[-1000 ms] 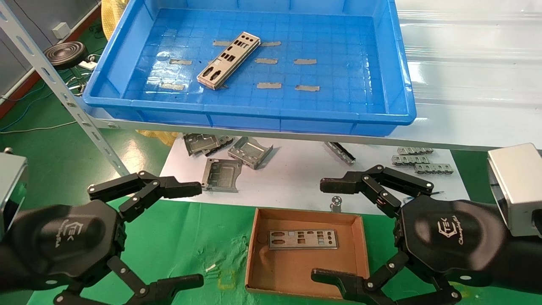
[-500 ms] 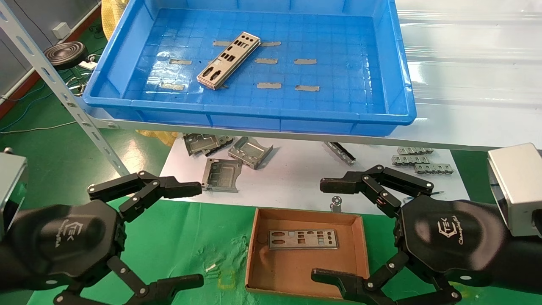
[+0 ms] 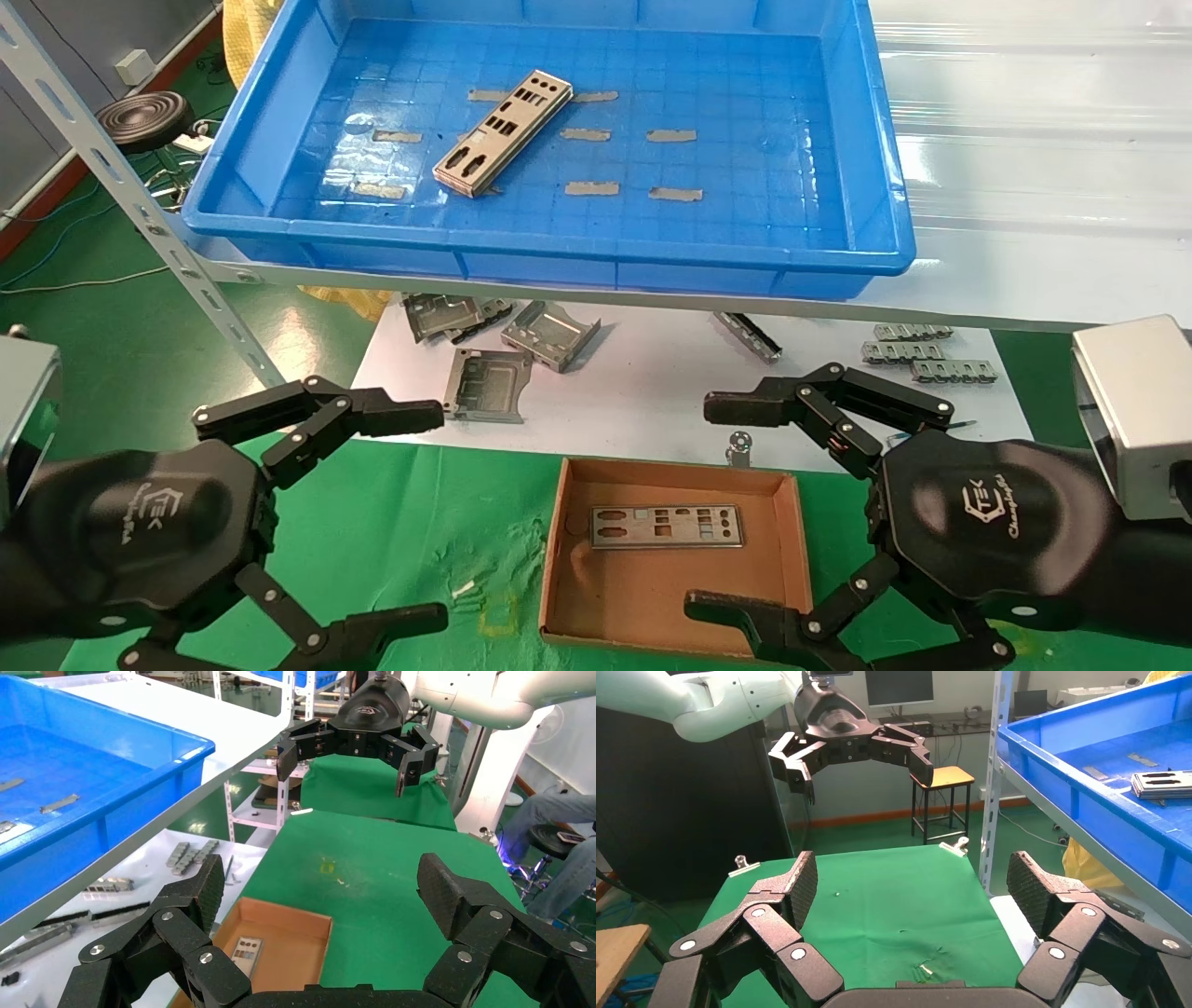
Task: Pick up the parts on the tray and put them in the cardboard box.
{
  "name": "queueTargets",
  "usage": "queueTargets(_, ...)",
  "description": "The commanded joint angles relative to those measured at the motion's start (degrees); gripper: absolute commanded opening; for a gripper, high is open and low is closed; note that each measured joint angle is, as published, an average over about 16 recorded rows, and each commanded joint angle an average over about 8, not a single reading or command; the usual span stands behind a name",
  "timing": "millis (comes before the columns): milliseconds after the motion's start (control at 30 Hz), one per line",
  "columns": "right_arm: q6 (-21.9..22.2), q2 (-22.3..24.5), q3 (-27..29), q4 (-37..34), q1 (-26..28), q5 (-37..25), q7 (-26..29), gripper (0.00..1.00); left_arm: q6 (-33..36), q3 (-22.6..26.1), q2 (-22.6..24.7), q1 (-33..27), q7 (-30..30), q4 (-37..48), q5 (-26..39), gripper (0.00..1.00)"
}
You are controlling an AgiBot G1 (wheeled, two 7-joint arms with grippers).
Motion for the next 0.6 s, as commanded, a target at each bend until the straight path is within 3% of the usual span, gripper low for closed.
queueTargets(33,0.0,0.0,0.0,0.0,0.0,0.0,0.0,1.00,0.0,0.0,0.0,0.0,0.0,0.0,0.0,1.00)
queueTargets(600,0.0,0.0,0.0,0.0,0.0,0.0,0.0,1.00,0.0,0.0,0.0,0.0,0.0,0.0,0.0,1.00)
